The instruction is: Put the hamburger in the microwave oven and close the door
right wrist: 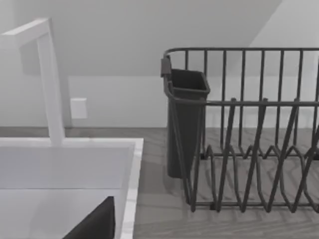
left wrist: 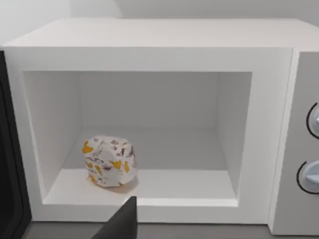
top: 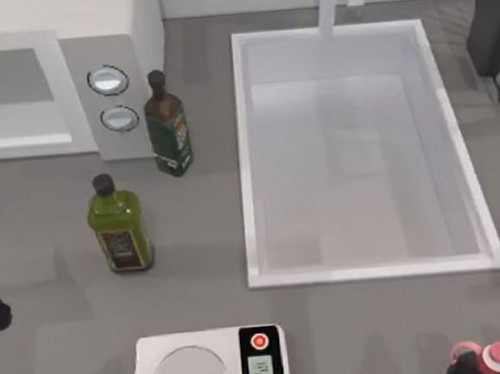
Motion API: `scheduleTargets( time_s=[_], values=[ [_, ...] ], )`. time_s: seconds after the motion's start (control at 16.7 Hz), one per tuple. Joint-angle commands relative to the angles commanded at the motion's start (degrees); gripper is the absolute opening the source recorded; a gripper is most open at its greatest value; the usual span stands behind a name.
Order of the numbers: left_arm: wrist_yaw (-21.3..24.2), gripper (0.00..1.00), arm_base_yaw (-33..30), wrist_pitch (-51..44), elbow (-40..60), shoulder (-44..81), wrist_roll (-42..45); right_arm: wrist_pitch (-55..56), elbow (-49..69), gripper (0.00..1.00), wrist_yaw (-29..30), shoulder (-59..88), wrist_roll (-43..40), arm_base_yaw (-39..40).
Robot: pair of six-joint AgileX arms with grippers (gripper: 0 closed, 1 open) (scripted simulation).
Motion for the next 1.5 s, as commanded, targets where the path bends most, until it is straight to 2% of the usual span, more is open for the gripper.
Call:
scheduleTargets(
  time_s=[0.54,1.14,1.26,1.5],
  values=[
    [0.0,0.02,0.0,0.0,0.0,0.0,0.0,0.0,0.0,1.0,0.0,0.0,0.0,0.0],
    [0.1,0.0,0.2,-0.1,0.1,0.0,0.0,0.0,0.0,1.0,0.0,0.0,0.0,0.0],
    [2.2,0.0,2.3,-0.8,0.6,-0.3,0.0,0.0,0.0,1.0,0.0,0.0,0.0,0.0],
    [10.6,0.0,10.7,-3.6,2.5,-1.2,0.0,0.0,0.0,1.0,0.0,0.0,0.0,0.0]
  ],
)
